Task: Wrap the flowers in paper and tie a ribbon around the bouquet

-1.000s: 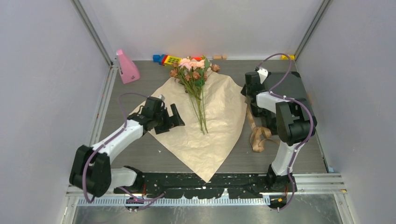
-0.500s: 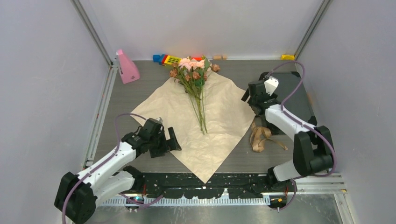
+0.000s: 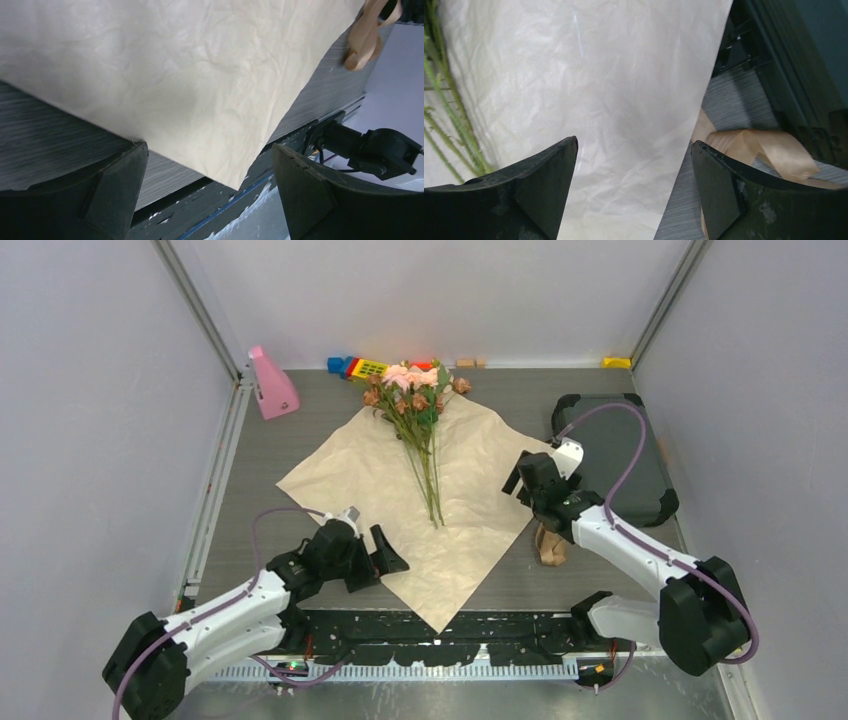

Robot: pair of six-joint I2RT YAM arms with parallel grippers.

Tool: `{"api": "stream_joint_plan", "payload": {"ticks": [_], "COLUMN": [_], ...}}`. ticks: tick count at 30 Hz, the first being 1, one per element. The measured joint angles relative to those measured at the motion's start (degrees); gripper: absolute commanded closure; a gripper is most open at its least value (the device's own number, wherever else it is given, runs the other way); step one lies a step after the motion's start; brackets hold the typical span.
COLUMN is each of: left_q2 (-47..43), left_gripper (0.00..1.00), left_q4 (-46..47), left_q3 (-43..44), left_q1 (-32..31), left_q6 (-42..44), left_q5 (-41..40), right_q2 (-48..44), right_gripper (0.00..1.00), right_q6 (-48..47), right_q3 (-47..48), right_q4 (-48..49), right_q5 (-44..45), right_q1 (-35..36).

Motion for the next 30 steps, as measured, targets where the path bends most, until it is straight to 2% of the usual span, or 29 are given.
{"api": "stream_joint_plan", "payload": {"ticks": [8, 12, 15, 19, 24, 30], "left_q2": [9.6, 12.9, 13.3, 12.9, 12.3, 16.3], "left_gripper": [0.02, 0.02, 0.02, 0.02, 0.02, 0.02], "left_q4": [16.1, 20.6, 21.0, 19.0, 18.5, 18.9], "left_q3": [-0.1, 0.3, 0.6, 1.6, 3.0, 7.4], "left_q1": [-1.4, -1.4, -1.4, -1.4, -1.4, -1.4], "left_q6": [-1.4, -1.1, -0.7, 0.5, 1.3, 3.2], "left_q5": [0.5, 0.4, -0.2, -2.0, -3.7, -4.3], "right_q2": [-5.8, -8.6, -10.6, -13.8, -14.3, -14.3], "right_gripper": [0.12, 0.14, 0.14, 0.15, 0.14, 0.13], "right_q6": [1.2, -1.0, -4.4, -9.4, -10.8, -3.8], "right_q3": [-3.5, -6.4, -8.6, -9.7, -8.9, -8.2], "right_q4": [5.4, 9.4, 12.3, 12.7, 6.8, -4.4], "right_q5": [-5.9, -9.7, -12.3, -14.9, -14.9, -20.6], "right_q1": [2.7, 5.0, 9.5, 19.5, 30.4, 31.6]}}
